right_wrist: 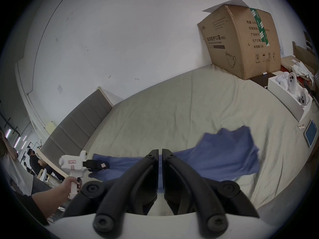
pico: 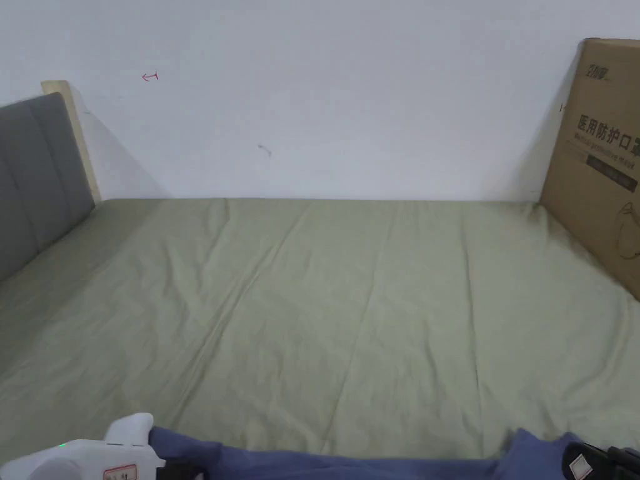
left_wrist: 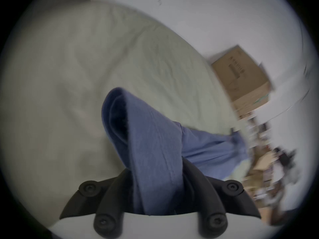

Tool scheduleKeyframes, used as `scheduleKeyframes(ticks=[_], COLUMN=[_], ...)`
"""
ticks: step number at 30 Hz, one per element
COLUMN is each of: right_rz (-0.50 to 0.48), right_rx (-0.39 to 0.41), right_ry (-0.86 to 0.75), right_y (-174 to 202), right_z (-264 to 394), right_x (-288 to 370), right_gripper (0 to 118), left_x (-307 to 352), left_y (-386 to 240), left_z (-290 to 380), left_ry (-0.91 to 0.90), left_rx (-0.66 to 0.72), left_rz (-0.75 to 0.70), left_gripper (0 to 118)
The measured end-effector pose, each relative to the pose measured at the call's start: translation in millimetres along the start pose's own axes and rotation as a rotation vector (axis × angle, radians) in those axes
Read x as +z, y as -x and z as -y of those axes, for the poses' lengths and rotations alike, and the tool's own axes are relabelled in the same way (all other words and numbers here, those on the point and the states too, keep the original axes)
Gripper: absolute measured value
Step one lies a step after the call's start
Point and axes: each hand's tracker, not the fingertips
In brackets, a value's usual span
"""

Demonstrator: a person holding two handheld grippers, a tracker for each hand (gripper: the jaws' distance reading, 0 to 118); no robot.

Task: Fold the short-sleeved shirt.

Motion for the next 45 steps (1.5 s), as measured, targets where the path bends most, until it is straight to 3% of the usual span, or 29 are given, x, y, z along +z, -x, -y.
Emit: scheduleKeyframes(ticks=[2,3,8,10,12,13,15,20,24,25,27,28,32,37,39,40,44,45], right_rz=[-0.012,-0.018,-0.044,-0.050,-0.056,-0.054,-0.050,-0.037,-0.042,-0.041,-0.042,-0.042,-0.039,-0.021,-0.019,-0.020,-0.038,-0.040], right_rx=[-0.001,-0.002,-0.004,-0.019,-0.035,-0.040,-0.045,-0.056,-0.085,-0.090,-0.099,-0.102,-0.105,-0.077,-0.080,-0.087,-0.089,-0.078], right_ry=[-0.001,0.001,0.032,0.032,0.024,0.022,0.021,0.007,-0.001,-0.003,0.001,0.004,0.018,0.034,0.037,0.039,0.045,0.048], right_y=[-0.1,0.4,-5.2,-8.4,-12.7,-14.5,-19.4,-30.3,-38.3,-39.6,-43.6,-44.2,-45.9,-44.2,-44.1,-43.7,-38.8,-36.6], right_z=[3.9,6.6,18.0,18.8,18.2,18.0,17.1,14.1,11.9,12.0,12.5,12.7,15.1,17.6,18.2,18.3,16.2,14.9], right_x=[2.0,3.0,4.3,9.3,14.6,16.6,19.0,22.7,21.5,21.2,19.1,18.6,18.8,22.8,23.7,24.2,23.3,22.1], right_gripper=[5,5,5,5,5,5,5,5,5,5,5,5,5,5,5,5,5,5], left_x=[19.7,23.3,27.5,17.6,3.6,-4.8,-16.4,3.0,35.1,38.0,28.9,21.5,-30.9,-103.8,-106.5,-98.5,-67.8,-52.7], left_y=[-20.2,-23.3,-52.1,-86.0,-117.1,-134.9,-159.2,-158.7,-134.5,-132.3,-133.2,-135.3,-158.9,-200.1,-207.3,-208.9,-208.7,-207.2], left_z=[1.8,2.8,-15.5,-23.4,-29.6,-32.1,-34.4,-44.5,-38.9,-35.2,-27.1,-22.5,-4.0,21.7,29.9,26.4,24.2,22.4], left_ry=[-0.036,-0.043,0.062,0.084,0.098,0.115,0.154,0.135,0.040,0.035,0.051,0.063,0.176,0.315,0.265,0.251,0.294,0.243], left_rx=[-0.220,-0.256,0.138,0.149,0.105,0.102,0.103,0.145,0.076,0.066,0.036,0.020,-0.034,-0.142,-0.108,-0.062,0.139,0.132], left_rz=[-0.349,-0.390,0.159,0.286,0.336,0.378,0.430,0.501,0.370,0.324,0.244,0.207,0.250,0.168,0.175,0.218,0.693,0.718], left_gripper=[11,11,12,16,76,99,103,101,97,85,14,2,2,1,0,0,0,0])
